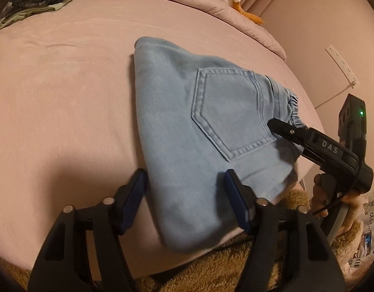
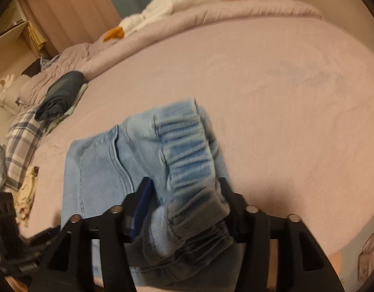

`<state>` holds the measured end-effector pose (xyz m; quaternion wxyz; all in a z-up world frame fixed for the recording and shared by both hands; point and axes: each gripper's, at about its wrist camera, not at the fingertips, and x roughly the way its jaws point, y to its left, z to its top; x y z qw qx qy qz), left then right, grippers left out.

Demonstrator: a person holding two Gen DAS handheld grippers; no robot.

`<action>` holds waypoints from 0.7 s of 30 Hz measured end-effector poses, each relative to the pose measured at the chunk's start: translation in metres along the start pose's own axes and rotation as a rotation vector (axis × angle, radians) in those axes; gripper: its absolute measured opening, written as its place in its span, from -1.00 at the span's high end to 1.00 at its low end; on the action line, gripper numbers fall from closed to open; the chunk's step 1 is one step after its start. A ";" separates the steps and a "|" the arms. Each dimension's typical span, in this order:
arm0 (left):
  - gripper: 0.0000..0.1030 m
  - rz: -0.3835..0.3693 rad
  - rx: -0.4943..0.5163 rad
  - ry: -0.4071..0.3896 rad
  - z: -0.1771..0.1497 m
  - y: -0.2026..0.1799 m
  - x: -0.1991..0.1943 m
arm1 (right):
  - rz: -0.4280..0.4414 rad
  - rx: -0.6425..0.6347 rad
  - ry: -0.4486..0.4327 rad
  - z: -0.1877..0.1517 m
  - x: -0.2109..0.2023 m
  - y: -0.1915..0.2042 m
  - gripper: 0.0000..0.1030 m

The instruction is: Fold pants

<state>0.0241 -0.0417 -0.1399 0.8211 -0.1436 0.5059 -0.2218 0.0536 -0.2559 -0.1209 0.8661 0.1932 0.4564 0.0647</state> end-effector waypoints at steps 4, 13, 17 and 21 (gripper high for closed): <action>0.15 0.000 -0.040 0.008 -0.004 0.002 -0.004 | 0.007 -0.036 -0.019 0.001 -0.013 0.007 0.24; 0.19 -0.007 -0.069 0.016 -0.011 0.005 -0.012 | 0.028 -0.010 0.010 -0.005 -0.011 -0.005 0.24; -0.46 0.025 -0.024 -0.030 0.001 0.000 -0.028 | -0.003 -0.040 0.012 -0.002 -0.030 -0.008 -0.49; -0.59 0.063 -0.033 -0.056 0.014 0.005 -0.024 | 0.063 0.030 -0.033 0.002 -0.039 -0.025 -0.74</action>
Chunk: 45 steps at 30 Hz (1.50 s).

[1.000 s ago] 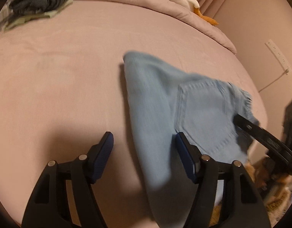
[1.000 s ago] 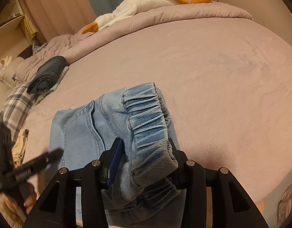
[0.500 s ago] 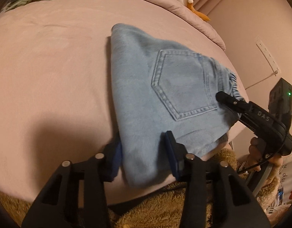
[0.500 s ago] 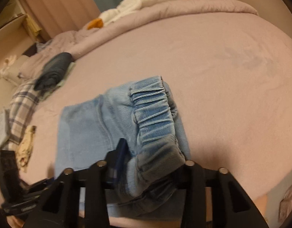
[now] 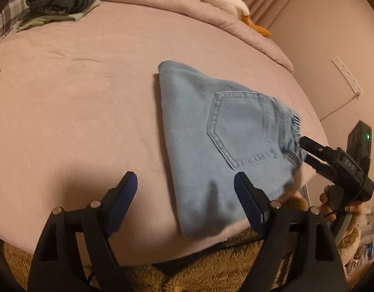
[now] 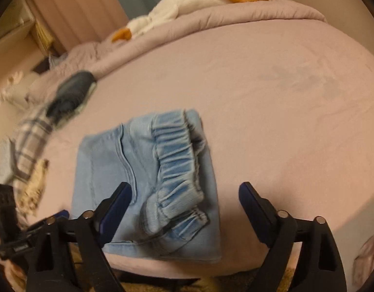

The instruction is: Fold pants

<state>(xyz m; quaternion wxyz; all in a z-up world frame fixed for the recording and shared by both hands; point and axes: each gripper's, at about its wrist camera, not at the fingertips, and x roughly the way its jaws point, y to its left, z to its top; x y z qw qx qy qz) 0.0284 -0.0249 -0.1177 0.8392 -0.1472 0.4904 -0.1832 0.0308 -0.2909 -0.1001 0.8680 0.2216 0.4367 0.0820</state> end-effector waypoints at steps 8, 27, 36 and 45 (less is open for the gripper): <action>-0.56 -0.009 0.007 0.035 0.004 0.005 0.026 | 0.101 0.100 0.087 -0.007 0.032 -0.015 -0.75; 0.42 -0.013 0.033 0.011 0.014 -0.019 0.038 | 0.023 -0.083 0.023 -0.009 0.040 0.030 -0.24; 0.61 0.033 0.003 -0.047 -0.002 -0.014 -0.012 | 0.088 -0.078 0.037 -0.036 0.013 0.050 -0.01; 0.61 0.078 0.031 -0.154 -0.001 -0.005 -0.056 | 0.114 -0.169 -0.020 -0.025 -0.001 0.092 0.00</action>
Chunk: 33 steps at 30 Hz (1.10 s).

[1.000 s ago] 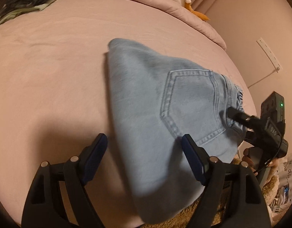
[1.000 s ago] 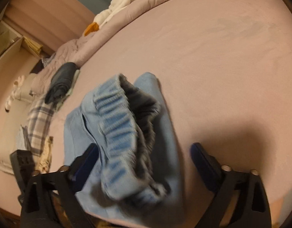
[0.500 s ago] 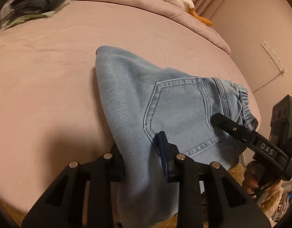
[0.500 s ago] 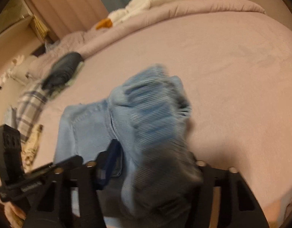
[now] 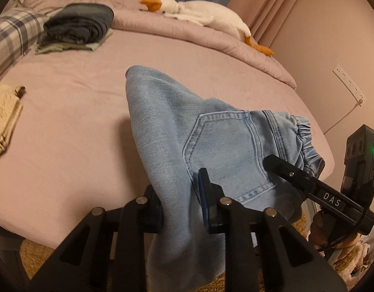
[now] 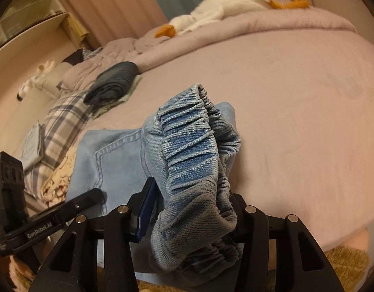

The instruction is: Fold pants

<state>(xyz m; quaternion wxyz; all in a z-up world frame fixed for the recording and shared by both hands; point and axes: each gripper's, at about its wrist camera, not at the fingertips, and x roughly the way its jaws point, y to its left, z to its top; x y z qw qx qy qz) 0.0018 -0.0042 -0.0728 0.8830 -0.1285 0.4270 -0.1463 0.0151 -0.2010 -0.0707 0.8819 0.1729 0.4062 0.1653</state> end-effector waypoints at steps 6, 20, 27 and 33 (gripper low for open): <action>0.61 0.019 0.014 -0.054 0.014 0.003 -0.004 | 0.000 -0.032 -0.028 0.015 -0.001 0.008 0.00; 0.55 0.058 0.068 -0.101 0.067 0.004 0.013 | -0.036 -0.040 -0.041 0.064 0.016 0.013 0.00; 0.54 0.064 0.061 -0.094 0.086 0.011 0.035 | -0.060 -0.022 -0.040 0.081 0.028 0.011 0.00; 0.53 0.099 0.060 -0.053 0.092 0.018 0.056 | -0.079 0.001 -0.001 0.086 0.050 0.006 0.00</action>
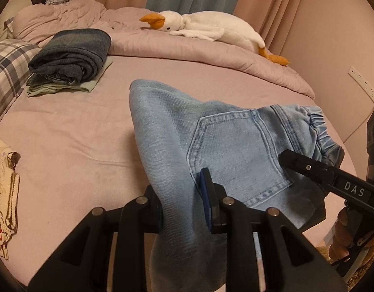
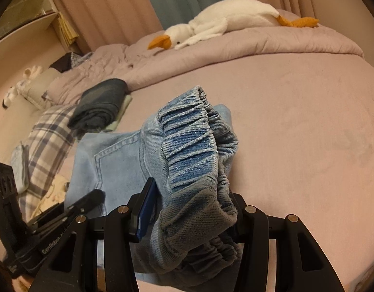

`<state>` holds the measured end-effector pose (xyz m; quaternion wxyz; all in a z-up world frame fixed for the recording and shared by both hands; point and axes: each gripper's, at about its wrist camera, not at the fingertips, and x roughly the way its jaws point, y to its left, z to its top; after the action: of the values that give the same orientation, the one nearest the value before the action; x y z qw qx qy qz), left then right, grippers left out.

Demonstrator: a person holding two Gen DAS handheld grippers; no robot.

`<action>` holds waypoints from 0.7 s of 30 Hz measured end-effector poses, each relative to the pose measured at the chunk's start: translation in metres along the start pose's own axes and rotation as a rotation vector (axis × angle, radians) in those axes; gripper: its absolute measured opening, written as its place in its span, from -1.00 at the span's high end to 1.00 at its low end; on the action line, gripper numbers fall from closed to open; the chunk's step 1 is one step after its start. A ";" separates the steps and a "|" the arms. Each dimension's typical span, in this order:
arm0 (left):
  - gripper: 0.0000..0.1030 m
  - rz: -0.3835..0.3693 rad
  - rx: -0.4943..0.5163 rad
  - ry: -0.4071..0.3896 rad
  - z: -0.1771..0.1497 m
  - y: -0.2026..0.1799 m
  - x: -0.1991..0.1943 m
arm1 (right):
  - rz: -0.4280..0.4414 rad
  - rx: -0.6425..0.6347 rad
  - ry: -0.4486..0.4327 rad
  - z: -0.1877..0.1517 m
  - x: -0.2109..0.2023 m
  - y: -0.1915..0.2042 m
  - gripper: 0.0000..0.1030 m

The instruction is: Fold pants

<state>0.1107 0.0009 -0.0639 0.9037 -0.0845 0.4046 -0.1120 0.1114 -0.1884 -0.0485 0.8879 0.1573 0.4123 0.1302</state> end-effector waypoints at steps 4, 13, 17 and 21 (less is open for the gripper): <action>0.53 -0.001 -0.027 0.021 0.004 0.007 0.020 | -0.010 0.013 0.013 0.004 0.014 -0.004 0.00; 0.45 0.032 -0.041 0.123 -0.012 0.016 0.070 | -0.050 0.056 0.143 -0.008 0.066 -0.033 -0.01; 0.34 0.047 -0.057 0.139 -0.010 0.019 0.073 | -0.035 0.066 0.141 -0.011 0.065 -0.038 -0.04; 0.24 0.059 -0.060 0.137 -0.014 0.019 0.069 | -0.032 0.089 0.147 -0.013 0.063 -0.042 -0.11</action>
<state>0.1474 -0.0004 -0.1269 0.8738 -0.0916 0.4711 -0.0785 0.1455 -0.2022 -0.1162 0.8492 0.1801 0.4845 0.1086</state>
